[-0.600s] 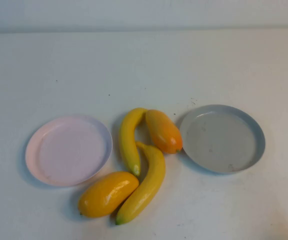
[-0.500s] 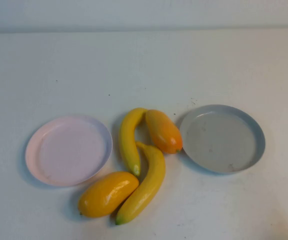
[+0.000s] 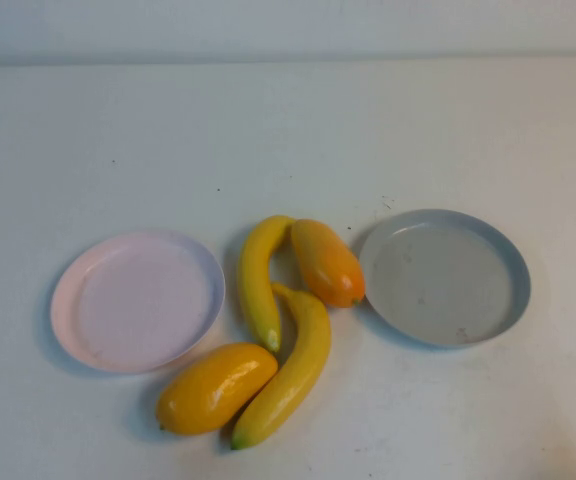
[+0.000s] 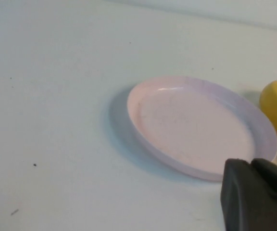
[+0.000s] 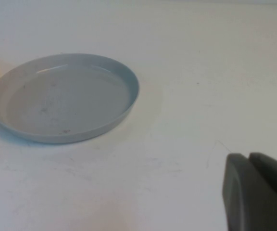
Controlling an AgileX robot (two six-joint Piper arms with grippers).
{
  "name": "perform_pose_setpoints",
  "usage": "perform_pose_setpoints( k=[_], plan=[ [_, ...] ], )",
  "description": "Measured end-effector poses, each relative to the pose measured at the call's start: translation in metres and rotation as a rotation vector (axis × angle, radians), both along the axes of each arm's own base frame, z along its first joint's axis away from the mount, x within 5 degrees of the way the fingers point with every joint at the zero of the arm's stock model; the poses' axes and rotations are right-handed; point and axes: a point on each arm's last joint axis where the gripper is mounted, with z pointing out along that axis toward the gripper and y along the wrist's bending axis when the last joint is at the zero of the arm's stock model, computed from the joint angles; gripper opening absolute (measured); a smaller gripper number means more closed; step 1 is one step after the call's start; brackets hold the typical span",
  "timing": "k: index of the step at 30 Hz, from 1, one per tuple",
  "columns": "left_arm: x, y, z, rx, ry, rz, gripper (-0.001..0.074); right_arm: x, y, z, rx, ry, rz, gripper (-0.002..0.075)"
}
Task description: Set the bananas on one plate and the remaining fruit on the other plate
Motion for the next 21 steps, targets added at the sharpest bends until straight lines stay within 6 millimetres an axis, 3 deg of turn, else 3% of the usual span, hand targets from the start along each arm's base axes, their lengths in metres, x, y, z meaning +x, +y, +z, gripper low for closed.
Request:
perform_pose_setpoints(
  k=[9, 21],
  plan=[
    [0.002, -0.001, 0.011, -0.358, -0.069, 0.041, -0.0005, 0.000, 0.000, 0.000, 0.000, 0.000, 0.000, -0.0017],
    [0.002, -0.001, 0.013, -0.382, -0.083, 0.044, -0.0005, 0.000, 0.000, 0.000, 0.000, 0.000, 0.000, -0.0017]
  ],
)
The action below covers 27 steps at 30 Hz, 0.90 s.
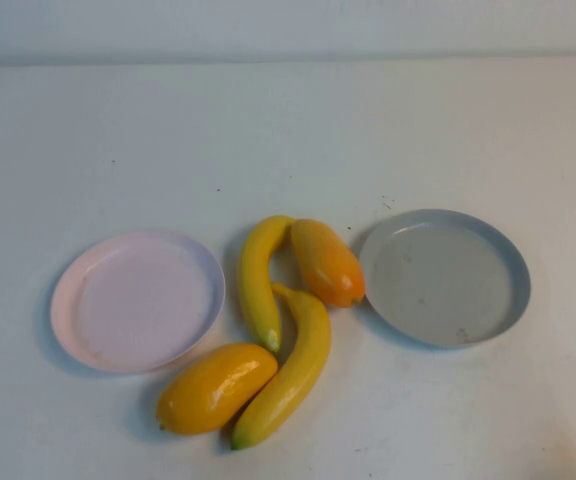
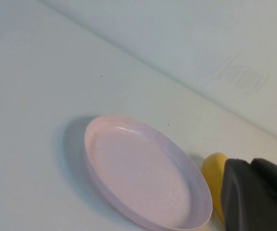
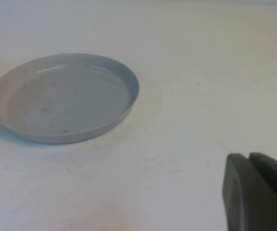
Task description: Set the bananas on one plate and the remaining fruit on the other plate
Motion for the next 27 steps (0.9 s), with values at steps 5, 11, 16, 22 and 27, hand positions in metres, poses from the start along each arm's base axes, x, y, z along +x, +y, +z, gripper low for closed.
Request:
perform_pose_setpoints(
  k=[5, 11, 16, 22, 27],
  plan=[
    [-0.001, -0.001, 0.001, -0.012, 0.022, -0.013, -0.0005, 0.000, 0.000, 0.000, 0.000, 0.000, 0.000, -0.0017],
    [0.003, -0.009, 0.041, 0.046, 0.177, -0.105, -0.0005, 0.000, 0.000, 0.000, 0.000, 0.000, 0.000, -0.0017],
    [0.023, -0.020, 0.071, 0.321, 0.402, -0.297, -0.0005, 0.000, 0.000, 0.000, 0.000, 0.000, 0.000, -0.0017],
    [0.065, -0.030, 0.093, 0.554, 0.617, -0.560, -0.0005, 0.000, 0.000, 0.000, 0.000, 0.000, 0.000, -0.0017],
    [0.109, -0.039, 0.098, 0.627, 0.718, -0.694, -0.0005, 0.000, 0.000, 0.000, 0.000, 0.000, 0.000, -0.0017]
  ],
)
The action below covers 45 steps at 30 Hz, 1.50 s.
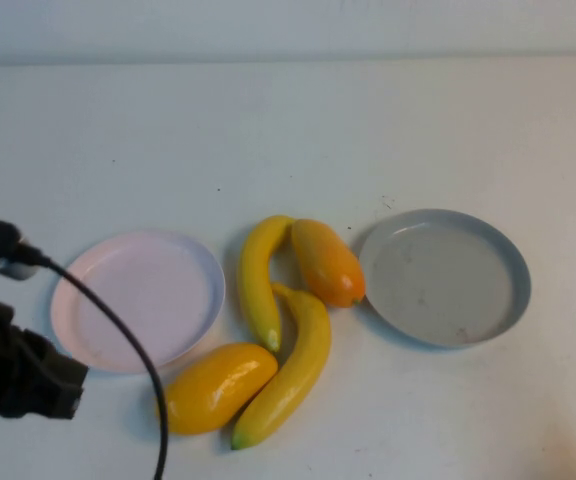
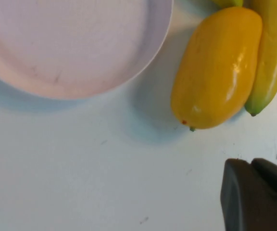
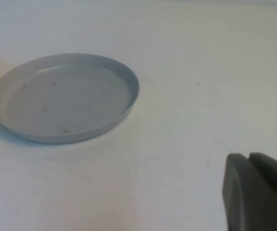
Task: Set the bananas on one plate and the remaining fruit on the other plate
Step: Put one type of fruit in the left plate
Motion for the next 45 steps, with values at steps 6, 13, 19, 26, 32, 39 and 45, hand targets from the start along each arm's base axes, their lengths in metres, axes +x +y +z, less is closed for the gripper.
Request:
perform_pose_setpoints(
  k=[6, 13, 19, 26, 32, 39, 45],
  plan=[
    [0.036, -0.045, 0.002, 0.068, 0.071, -0.190, -0.0005, 0.000, 0.000, 0.000, 0.000, 0.000, 0.000, -0.0017],
    [0.050, -0.112, -0.008, 0.167, 0.149, -0.351, -0.0005, 0.000, 0.000, 0.000, 0.000, 0.000, 0.000, -0.0017],
    [0.054, -0.149, -0.025, 0.284, 0.191, -0.434, 0.0053, 0.000, 0.000, 0.000, 0.000, 0.000, 0.000, -0.0017],
    [0.062, -0.156, -0.050, 0.389, 0.301, -0.464, 0.0538, 0.000, 0.000, 0.000, 0.000, 0.000, 0.000, -0.0017],
    [0.072, -0.157, -0.062, 0.447, 0.268, -0.460, 0.0668, 0.000, 0.000, 0.000, 0.000, 0.000, 0.000, -0.0017],
    [0.078, -0.154, -0.062, 0.503, 0.213, -0.469, 0.0668, 0.000, 0.000, 0.000, 0.000, 0.000, 0.000, -0.0017],
    [0.083, -0.155, -0.073, 0.538, 0.218, -0.476, 0.0668, 0.000, 0.000, 0.000, 0.000, 0.000, 0.000, -0.0017]
  ],
)
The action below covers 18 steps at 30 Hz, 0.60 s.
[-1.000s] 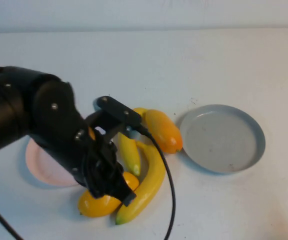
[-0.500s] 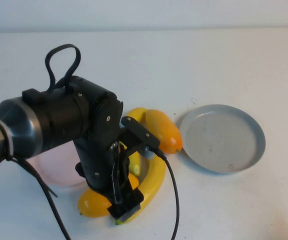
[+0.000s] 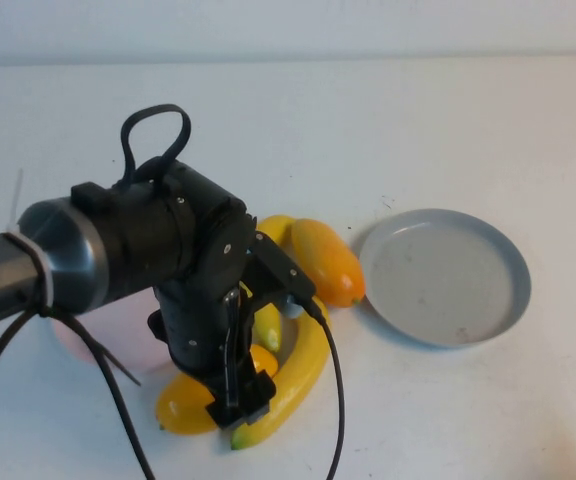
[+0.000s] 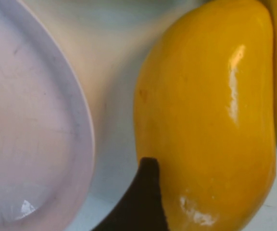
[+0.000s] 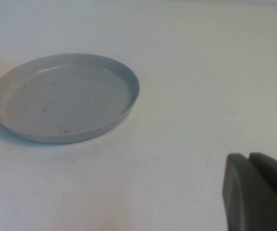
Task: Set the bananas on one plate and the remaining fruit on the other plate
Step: Put one type of fruit in the left plate
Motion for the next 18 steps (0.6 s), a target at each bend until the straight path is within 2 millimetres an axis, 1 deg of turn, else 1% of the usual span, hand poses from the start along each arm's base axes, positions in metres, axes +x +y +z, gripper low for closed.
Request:
perform_pose_setpoints(
  k=[12, 15, 17, 18],
  plan=[
    [0.006, -0.006, -0.023, 0.027, 0.042, 0.004, 0.0668, 0.000, 0.000, 0.000, 0.002, 0.000, 0.000, -0.0017],
    [0.006, -0.006, -0.025, 0.030, 0.046, 0.004, 0.0668, 0.000, 0.000, 0.000, 0.002, 0.000, 0.000, -0.0017],
    [0.007, -0.007, -0.024, 0.027, 0.045, 0.011, 0.0655, 0.000, 0.000, 0.000, 0.002, 0.000, 0.000, -0.0017],
    [0.007, -0.007, -0.024, 0.025, 0.044, 0.018, 0.0634, 0.000, 0.000, 0.000, 0.002, 0.000, 0.000, -0.0017]
  ],
)
